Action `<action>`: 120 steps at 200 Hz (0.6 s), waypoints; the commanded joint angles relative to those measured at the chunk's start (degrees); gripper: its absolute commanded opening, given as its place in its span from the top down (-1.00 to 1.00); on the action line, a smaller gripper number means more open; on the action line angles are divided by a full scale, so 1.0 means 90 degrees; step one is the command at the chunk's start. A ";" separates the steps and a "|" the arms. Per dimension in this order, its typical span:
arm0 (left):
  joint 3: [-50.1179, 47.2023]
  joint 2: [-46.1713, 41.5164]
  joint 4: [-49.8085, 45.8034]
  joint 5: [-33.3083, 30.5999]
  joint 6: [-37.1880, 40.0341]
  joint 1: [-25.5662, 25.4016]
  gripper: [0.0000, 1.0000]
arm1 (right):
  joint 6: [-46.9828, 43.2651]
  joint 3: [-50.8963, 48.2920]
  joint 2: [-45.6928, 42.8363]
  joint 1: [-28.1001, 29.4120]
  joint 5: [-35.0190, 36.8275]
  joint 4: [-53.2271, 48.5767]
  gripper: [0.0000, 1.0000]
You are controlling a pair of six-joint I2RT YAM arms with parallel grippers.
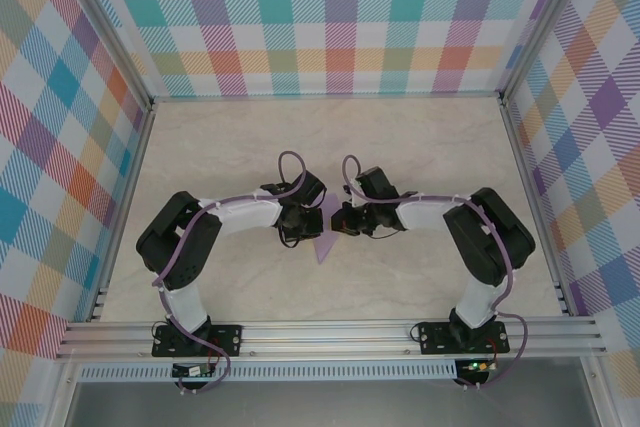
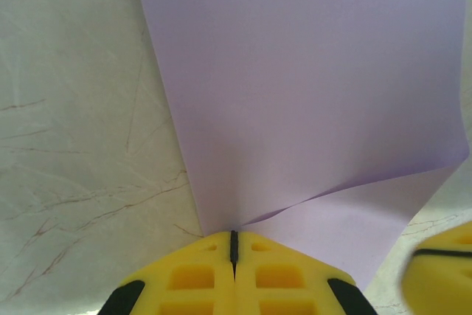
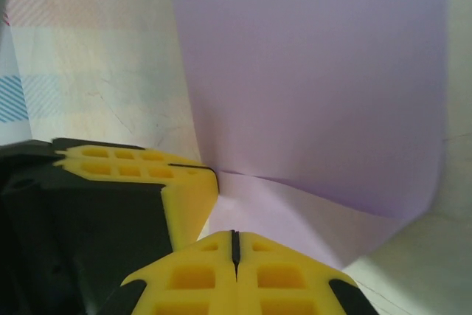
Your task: Fold a paper plane with a square sheet of paper (pick it up from the middle)
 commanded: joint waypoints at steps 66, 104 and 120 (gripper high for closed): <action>-0.0498 0.0601 -0.1165 -0.0718 0.0080 -0.0014 1.00 | -0.0106 0.0300 0.0531 -0.0546 0.0735 -0.0600 1.00; -0.0517 0.0587 -0.1108 -0.0685 0.0089 -0.0010 1.00 | -0.0202 0.0332 0.0064 -0.0835 0.1240 -0.0922 1.00; -0.0500 0.0572 -0.1107 -0.0689 0.0090 -0.0015 1.00 | -0.0155 0.0271 -0.0185 -0.0809 0.1029 -0.0840 1.00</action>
